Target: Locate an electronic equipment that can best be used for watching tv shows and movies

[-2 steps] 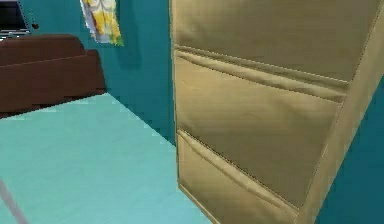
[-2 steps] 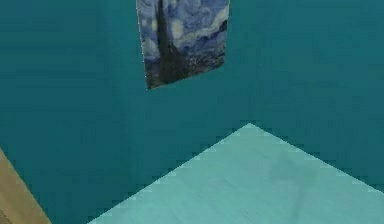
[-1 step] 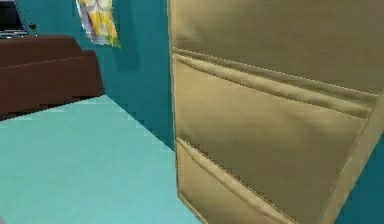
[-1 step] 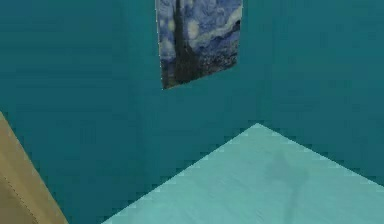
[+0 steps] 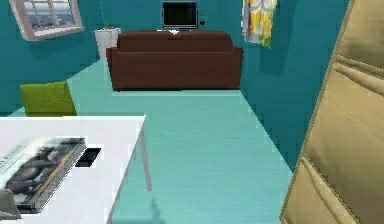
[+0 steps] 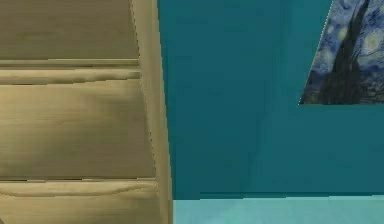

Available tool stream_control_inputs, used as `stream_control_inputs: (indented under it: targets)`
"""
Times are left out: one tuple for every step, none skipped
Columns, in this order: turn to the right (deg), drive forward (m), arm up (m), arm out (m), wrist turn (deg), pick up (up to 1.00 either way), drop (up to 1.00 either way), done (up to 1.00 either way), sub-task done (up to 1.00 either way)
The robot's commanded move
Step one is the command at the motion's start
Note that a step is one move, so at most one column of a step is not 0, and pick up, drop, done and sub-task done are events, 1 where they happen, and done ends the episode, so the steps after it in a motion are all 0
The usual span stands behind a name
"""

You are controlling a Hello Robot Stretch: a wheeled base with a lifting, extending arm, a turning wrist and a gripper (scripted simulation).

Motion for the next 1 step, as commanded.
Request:
stream_control_inputs:
  targets:
    - [0.0, 0.30, 0.00, 0.00, 0.0, 0.00, 0.00, 0.00, 0.00]
